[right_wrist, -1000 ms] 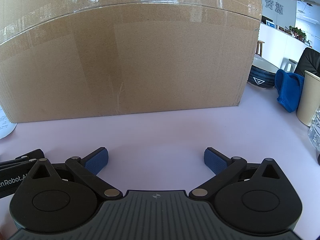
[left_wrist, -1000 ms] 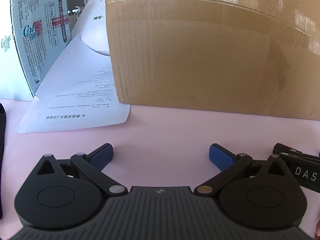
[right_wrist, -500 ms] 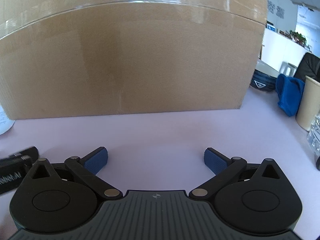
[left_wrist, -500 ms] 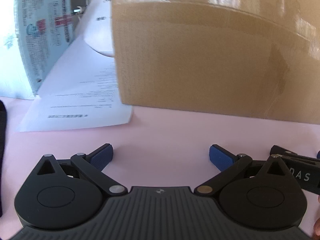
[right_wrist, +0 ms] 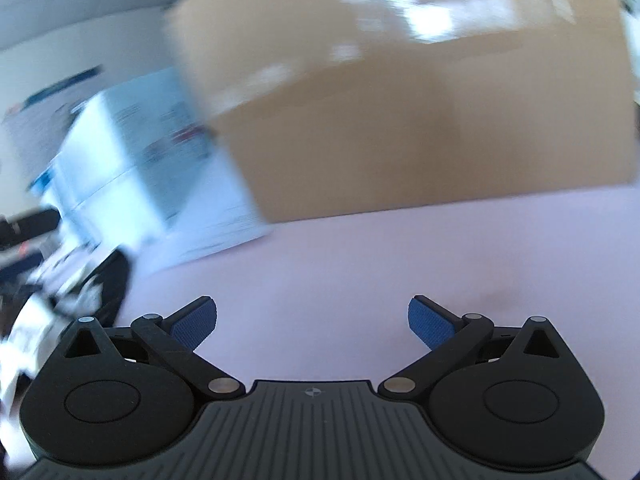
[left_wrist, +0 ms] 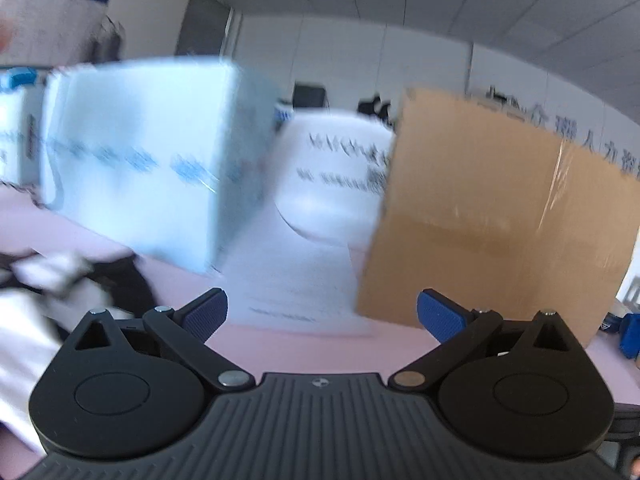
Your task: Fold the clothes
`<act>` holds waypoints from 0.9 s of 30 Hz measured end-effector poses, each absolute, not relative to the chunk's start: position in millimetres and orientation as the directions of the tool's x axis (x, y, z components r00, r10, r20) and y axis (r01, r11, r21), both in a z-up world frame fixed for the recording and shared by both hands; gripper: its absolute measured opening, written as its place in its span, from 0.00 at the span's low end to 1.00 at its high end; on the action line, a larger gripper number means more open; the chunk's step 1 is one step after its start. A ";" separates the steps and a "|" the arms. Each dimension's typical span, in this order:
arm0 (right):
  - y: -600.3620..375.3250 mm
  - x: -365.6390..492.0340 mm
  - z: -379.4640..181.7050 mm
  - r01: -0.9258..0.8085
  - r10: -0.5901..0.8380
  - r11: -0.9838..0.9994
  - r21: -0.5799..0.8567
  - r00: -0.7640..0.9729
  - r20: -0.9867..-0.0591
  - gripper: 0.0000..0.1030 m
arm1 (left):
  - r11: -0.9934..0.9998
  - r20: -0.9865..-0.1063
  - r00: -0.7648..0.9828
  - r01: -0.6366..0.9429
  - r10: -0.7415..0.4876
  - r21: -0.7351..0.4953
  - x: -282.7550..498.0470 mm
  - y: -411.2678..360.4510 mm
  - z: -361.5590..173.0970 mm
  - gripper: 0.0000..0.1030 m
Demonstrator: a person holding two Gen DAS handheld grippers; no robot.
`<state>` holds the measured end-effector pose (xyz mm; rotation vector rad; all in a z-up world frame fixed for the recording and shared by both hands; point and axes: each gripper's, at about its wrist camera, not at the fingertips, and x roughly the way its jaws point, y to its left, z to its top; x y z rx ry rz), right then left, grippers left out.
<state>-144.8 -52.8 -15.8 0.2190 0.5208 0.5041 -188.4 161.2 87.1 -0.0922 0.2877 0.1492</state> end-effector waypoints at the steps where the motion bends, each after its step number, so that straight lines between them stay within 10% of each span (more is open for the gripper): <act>1: -41.2 -152.2 -15.3 -0.459 0.567 0.821 0.340 0.724 -0.393 1.00 | 0.979 -0.296 0.936 -0.205 0.192 -0.012 -203.9 172.5 87.5 1.00; 10: 118.2 -174.6 -3.1 -0.612 0.710 0.704 0.360 0.608 -0.355 1.00 | 0.795 -0.322 0.731 -0.586 0.602 0.156 -296.6 329.1 60.9 1.00; 15: 172.0 -194.6 -10.9 -0.673 0.685 0.714 0.194 0.615 -0.389 0.95 | 0.798 -0.519 0.745 -0.575 0.419 -0.181 -296.3 388.5 32.0 0.99; 19: 190.0 -179.0 -18.9 -0.658 0.712 0.694 0.292 0.566 -0.416 0.91 | 0.852 -0.565 0.731 -0.516 0.383 -0.091 -272.7 381.7 8.9 1.00; 24: 216.9 -173.1 -27.9 -0.639 0.618 0.746 0.185 0.563 -0.548 0.57 | 0.887 -0.554 0.740 -0.462 0.383 -0.003 -266.2 366.9 6.4 0.85; 26: 220.2 -177.0 -27.4 -0.649 0.620 0.742 0.167 0.569 -0.540 0.23 | 0.886 -0.547 0.745 -0.463 0.382 -0.012 -267.2 369.0 6.5 0.76; 27: 217.8 -179.2 -26.3 -0.645 0.622 0.745 0.169 0.580 -0.527 0.23 | 0.883 -0.537 0.749 -0.469 0.387 -0.018 -271.6 364.5 8.0 0.58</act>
